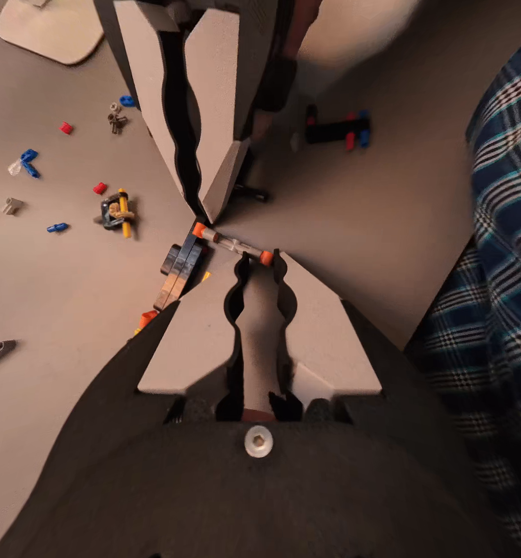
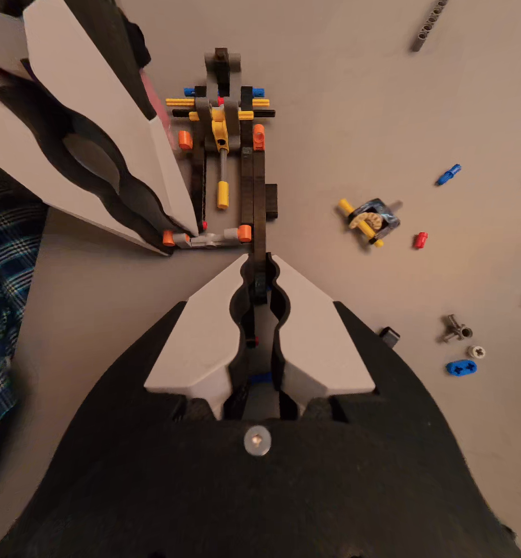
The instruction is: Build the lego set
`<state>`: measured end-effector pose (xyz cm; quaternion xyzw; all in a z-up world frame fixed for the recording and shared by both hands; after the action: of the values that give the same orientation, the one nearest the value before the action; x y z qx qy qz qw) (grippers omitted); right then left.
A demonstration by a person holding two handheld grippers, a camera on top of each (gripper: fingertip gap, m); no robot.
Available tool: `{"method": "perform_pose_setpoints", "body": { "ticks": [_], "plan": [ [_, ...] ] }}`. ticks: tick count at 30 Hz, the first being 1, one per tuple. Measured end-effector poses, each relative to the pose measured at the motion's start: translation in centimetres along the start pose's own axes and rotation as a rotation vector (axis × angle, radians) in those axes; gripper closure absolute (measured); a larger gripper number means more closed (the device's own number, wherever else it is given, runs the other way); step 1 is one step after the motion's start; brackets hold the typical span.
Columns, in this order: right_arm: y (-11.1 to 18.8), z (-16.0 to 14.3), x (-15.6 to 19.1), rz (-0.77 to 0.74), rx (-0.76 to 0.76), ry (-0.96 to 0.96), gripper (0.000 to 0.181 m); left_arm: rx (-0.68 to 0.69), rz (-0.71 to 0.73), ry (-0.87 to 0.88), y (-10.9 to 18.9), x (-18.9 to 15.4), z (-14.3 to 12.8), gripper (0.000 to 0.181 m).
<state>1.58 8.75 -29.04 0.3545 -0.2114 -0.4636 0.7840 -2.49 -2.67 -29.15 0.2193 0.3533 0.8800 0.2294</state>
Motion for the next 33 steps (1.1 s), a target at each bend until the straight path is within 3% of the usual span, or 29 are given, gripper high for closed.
{"method": "perform_pose_setpoints", "body": {
  "ticks": [8, 10, 14, 20, 26, 33],
  "plan": [
    [-0.1, 0.0, -0.3, 0.044, -0.029, -0.031, 0.175, -0.015, 0.001, -0.045, 0.1, -1.0, 0.2, 0.166],
    [0.0, 0.0, -0.3, 0.052, -0.034, -0.044, 0.161, -0.025, -0.002, -0.029, 0.4, -1.0, 0.3, 0.166],
    [0.9, 0.2, -0.6, 0.043, -0.057, -0.050, 0.155, -0.030, 0.001, 0.005, 0.8, -1.3, 0.2, 0.165],
    [2.2, 1.3, -4.4, -0.097, -0.065, -0.085, 0.161, 0.002, 0.005, -0.005, 0.8, -1.9, 0.3, 0.165],
    [-0.1, 1.7, -6.6, -0.127, 0.021, -0.002, 0.144, 0.035, -0.022, 0.022, 0.7, -2.1, 0.8, 0.165],
    [-1.2, 1.8, -7.1, -0.080, 0.044, 0.026, 0.160, 0.047, -0.034, 0.082, 0.6, -2.2, 1.1, 0.159]
  ]
}}
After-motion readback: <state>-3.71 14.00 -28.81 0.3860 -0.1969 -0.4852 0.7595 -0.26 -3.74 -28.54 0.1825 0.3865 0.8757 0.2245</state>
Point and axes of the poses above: each gripper's, where its closed fingertips meet, y back along the fingers, z out of its top, x = y × z across the jaws, the point moved 7 cm from there along y, back along the fingers, and after that the axes turned 1 degree about y, right-handed, at the moved point
